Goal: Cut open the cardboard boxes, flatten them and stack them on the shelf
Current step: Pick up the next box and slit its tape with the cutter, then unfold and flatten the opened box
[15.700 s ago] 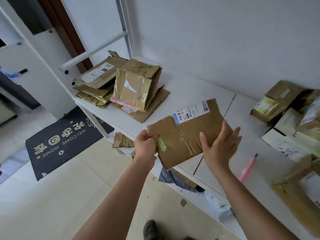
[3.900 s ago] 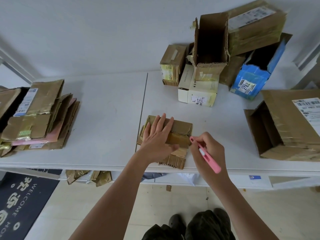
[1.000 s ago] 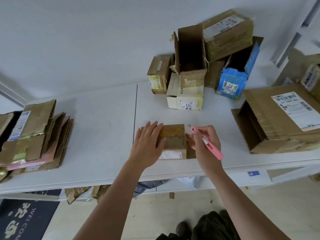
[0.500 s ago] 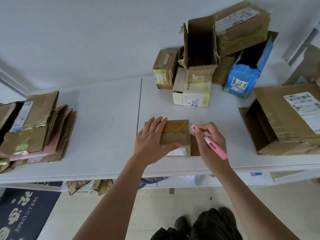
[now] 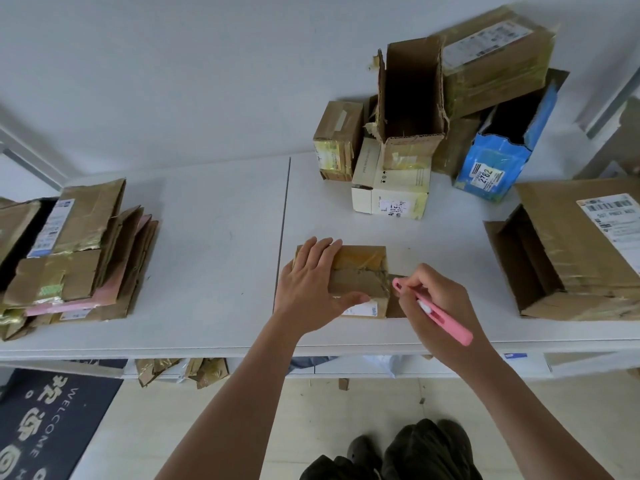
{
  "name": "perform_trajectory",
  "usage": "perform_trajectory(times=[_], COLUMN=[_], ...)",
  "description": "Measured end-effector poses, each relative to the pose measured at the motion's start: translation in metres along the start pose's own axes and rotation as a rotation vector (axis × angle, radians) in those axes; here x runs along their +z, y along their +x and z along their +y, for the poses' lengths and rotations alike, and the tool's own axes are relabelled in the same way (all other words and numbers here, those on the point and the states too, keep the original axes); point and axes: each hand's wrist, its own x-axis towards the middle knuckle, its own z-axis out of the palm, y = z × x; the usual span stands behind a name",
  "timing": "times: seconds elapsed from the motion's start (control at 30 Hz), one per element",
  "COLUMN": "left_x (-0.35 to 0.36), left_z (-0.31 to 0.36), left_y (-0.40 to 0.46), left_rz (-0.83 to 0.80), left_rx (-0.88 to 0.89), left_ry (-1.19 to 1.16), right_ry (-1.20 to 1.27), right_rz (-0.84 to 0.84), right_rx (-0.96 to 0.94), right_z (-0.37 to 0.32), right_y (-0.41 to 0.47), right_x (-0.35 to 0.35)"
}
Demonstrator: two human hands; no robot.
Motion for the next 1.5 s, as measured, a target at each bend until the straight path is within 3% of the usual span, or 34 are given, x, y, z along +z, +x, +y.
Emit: perform_trajectory(times=[0.1, 0.27, 0.5, 0.57, 0.7, 0.87, 0.93, 1.0, 1.07, 1.13, 1.27, 1.37, 1.5], left_x=[0.001, 0.002, 0.003, 0.003, 0.003, 0.000, -0.004, -0.008, -0.012, -0.016, -0.028, -0.040, -0.051], left_z=[-0.002, -0.001, 0.001, 0.002, 0.012, 0.029, 0.033, 0.035, 0.037, 0.035, 0.024, 0.015, 0.011], left_y=[0.002, 0.006, 0.005, 0.007, 0.009, 0.010, 0.012, 0.015, 0.018, 0.019, 0.018, 0.009, -0.007], left_rz=[0.002, 0.016, 0.034, 0.029, 0.038, 0.052, 0.018, -0.025, -0.066, -0.123, -0.126, -0.002, 0.092], left_rx=[-0.007, -0.038, -0.052, -0.064, -0.125, -0.218, -0.279, -0.348, -0.406, -0.450, -0.545, -0.574, -0.456], left_ry=[0.001, -0.002, -0.003, -0.004, 0.004, -0.019, -0.048, -0.067, -0.097, -0.152, -0.425, -0.625, -0.781], right_ry=[0.046, 0.067, 0.187, 0.195, -0.164, -0.809, -0.929, -0.954, -0.804, -0.471, 0.097, 0.254, 0.267], right_rz=[-0.028, 0.060, -0.066, 0.013, 0.145, -0.154, -0.291, -0.309, -0.199, -0.127, -0.210, -0.207, -0.124], right_rx=[0.006, 0.008, 0.135, 0.134, 0.057, 0.296, 0.359, 0.379, 0.357, 0.286, 0.340, 0.439, 0.321], right_z=[-0.002, 0.004, 0.014, 0.017, 0.041, 0.087, 0.094, 0.091, 0.078, 0.057, 0.019, 0.008, -0.001], right_y=[-0.005, 0.004, -0.016, -0.017, 0.004, 0.018, 0.022, 0.024, 0.025, 0.023, 0.025, 0.031, 0.041], right_x=[-0.005, -0.005, -0.003, -0.007, -0.009, -0.009, -0.017, -0.021, -0.019, -0.008, 0.022, 0.036, 0.046])
